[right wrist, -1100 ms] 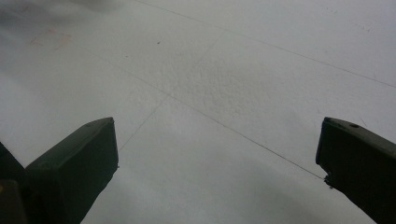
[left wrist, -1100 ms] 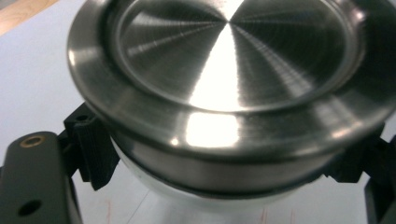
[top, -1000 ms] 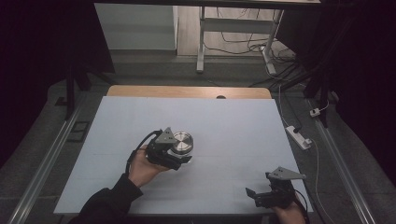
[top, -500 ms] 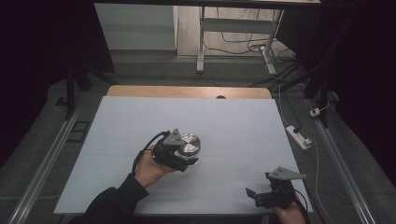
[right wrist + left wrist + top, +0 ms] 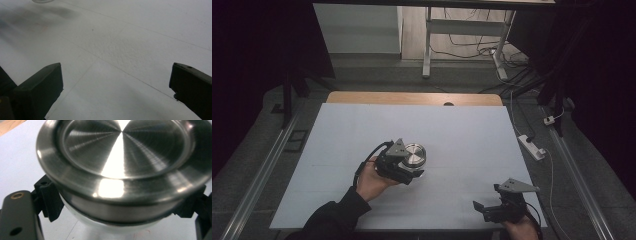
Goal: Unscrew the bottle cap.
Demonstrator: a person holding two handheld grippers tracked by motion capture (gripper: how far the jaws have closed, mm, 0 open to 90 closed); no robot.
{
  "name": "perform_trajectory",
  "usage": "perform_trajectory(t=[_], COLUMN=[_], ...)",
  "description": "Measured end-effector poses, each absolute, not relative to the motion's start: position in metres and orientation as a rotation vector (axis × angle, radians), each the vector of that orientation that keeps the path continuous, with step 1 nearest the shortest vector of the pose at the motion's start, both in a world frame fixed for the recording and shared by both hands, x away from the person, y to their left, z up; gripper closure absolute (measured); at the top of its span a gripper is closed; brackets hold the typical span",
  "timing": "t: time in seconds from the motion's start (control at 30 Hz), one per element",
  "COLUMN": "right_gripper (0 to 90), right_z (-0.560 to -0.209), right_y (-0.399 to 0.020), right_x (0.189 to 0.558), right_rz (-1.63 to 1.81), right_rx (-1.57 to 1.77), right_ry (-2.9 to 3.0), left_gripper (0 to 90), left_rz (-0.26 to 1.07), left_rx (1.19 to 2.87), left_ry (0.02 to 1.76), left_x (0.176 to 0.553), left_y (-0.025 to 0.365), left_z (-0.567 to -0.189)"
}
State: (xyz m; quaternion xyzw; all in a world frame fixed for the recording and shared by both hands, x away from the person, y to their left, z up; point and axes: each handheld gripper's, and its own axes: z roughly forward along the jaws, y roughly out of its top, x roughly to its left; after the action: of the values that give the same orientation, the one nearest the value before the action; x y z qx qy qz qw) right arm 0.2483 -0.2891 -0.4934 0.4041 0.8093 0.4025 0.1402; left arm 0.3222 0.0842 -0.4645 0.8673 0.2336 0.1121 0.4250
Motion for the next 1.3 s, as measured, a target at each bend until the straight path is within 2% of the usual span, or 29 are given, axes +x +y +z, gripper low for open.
perform_trajectory(t=[0.83, 1.3], right_gripper=[0.0, 0.0], right_z=[-0.47, -0.458], right_y=[-0.246, -0.215], right_x=[0.254, 0.274], right_rz=[1.336, 1.366], right_rx=[0.984, 0.844], right_ry=[2.379, 2.434], left_gripper=[15.6, 15.6], left_rz=[0.25, 0.238], left_rx=[2.151, 2.16], left_ry=[0.557, 0.546], left_x=[0.318, 0.318], left_y=[0.082, 0.079], left_z=[-0.464, -0.47])
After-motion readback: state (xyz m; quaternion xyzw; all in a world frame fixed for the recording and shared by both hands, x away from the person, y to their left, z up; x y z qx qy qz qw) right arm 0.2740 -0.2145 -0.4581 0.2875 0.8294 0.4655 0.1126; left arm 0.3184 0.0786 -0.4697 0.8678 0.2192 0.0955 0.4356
